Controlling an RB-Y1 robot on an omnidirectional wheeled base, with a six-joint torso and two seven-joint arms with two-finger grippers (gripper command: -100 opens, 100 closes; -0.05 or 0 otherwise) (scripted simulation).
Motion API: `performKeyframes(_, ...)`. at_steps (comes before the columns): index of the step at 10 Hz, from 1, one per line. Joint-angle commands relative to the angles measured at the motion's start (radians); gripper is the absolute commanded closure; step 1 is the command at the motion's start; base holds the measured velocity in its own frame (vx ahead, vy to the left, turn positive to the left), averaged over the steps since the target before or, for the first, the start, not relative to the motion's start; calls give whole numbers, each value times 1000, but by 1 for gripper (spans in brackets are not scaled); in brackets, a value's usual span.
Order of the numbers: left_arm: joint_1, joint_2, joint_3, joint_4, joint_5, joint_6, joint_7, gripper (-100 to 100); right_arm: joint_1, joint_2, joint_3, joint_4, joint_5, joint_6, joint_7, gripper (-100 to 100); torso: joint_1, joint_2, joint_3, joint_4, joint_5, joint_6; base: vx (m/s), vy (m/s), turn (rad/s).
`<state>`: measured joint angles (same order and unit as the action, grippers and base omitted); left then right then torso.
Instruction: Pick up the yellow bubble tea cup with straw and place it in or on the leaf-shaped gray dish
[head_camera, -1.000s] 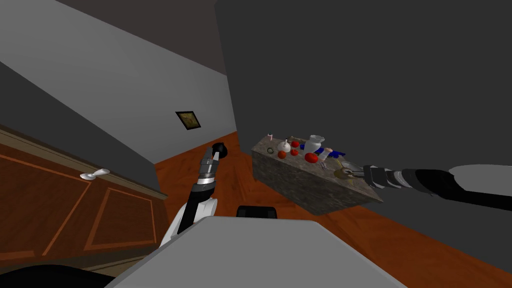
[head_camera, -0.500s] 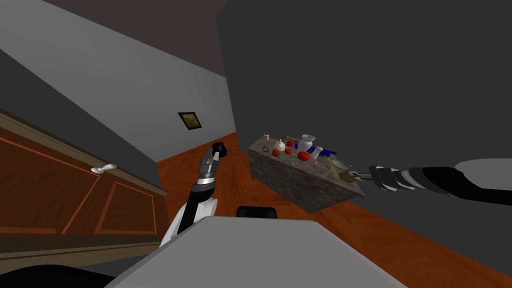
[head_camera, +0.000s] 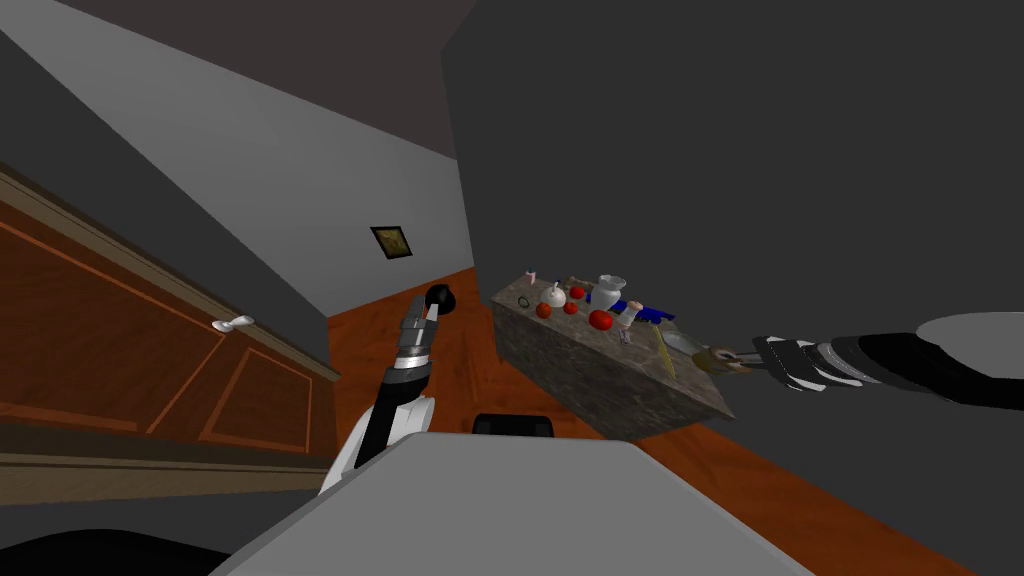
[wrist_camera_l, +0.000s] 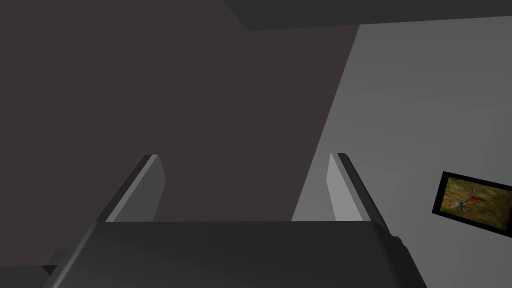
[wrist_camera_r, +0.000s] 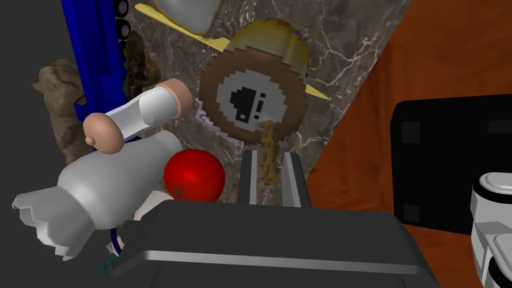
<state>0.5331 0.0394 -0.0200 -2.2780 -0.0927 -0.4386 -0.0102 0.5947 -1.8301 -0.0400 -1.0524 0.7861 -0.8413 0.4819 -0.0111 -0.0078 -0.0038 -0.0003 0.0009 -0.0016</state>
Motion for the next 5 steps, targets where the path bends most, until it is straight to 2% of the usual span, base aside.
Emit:
performKeyframes(1, 0, 0, 0, 0, 0, 0, 0, 0, 19, -9, -1, 6, 38, 4, -12, 100, 0, 0, 0, 0, 0, 0, 67, -167, 167)
performKeyframes(3, 0, 0, 0, 0, 0, 0, 0, 0, 34, -16, 1, 12, 72, 9, -25, 100, 2, -2, -1, 0, 2, -2, 88, -198, 182)
performKeyframes(5, 0, 0, 0, 0, 0, 0, 0, 0, 42, -19, 1, 14, 89, 11, -32, 100, 5, 0, 0, 0, 2, 0, 44, -117, 56)
